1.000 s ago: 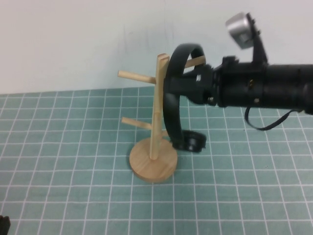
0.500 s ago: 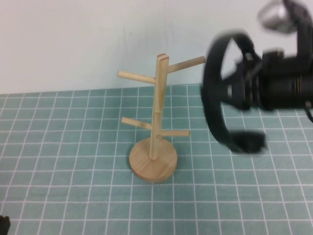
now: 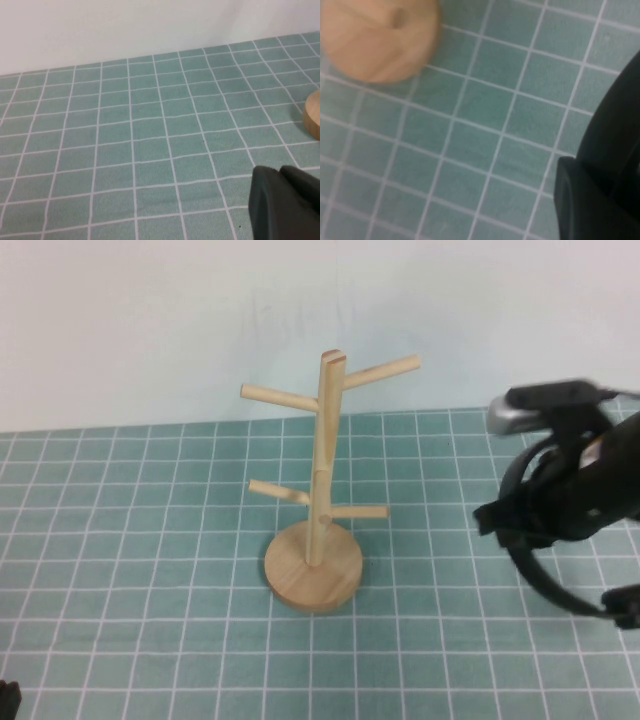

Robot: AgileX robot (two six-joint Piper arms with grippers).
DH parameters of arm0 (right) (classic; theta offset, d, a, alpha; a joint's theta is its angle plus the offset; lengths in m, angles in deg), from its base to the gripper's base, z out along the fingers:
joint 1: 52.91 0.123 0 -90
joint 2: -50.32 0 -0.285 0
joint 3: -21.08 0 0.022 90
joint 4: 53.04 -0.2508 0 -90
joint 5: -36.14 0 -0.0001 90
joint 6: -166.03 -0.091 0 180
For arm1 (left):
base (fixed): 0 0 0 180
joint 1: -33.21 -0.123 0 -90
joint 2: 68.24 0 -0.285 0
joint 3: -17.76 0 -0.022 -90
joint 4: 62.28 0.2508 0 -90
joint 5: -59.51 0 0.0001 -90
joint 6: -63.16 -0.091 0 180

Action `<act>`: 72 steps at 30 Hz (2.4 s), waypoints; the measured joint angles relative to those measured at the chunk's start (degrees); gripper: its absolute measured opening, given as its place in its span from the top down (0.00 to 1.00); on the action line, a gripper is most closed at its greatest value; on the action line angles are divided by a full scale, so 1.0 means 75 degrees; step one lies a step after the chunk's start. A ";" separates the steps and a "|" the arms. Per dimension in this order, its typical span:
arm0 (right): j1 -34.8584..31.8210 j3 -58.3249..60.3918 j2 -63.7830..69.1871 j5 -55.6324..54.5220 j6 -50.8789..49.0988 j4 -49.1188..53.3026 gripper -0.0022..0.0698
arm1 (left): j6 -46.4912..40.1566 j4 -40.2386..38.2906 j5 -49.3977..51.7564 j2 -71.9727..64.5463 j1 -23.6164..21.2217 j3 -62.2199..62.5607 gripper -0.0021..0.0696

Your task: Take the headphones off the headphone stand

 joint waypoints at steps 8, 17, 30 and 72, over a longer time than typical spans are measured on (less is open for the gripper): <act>0.0000 -0.0014 0.2054 -0.0906 -0.0289 0.0025 0.89 | 0.0000 0.0000 0.0000 0.0000 0.0000 0.0000 0.98; 0.0000 -0.0099 0.2731 -0.1132 -0.0381 0.0364 0.69 | 0.0000 0.0000 0.0000 0.0000 0.0000 0.0000 0.98; 0.0000 -0.2649 0.1501 0.3201 -0.1706 0.4415 0.90 | 0.0000 0.0000 0.0000 0.0000 0.0000 0.0000 0.98; -0.0519 -0.0201 -0.4736 0.4108 -0.2094 0.2643 0.98 | 0.0000 0.0000 0.0000 0.0000 0.0000 0.0000 0.98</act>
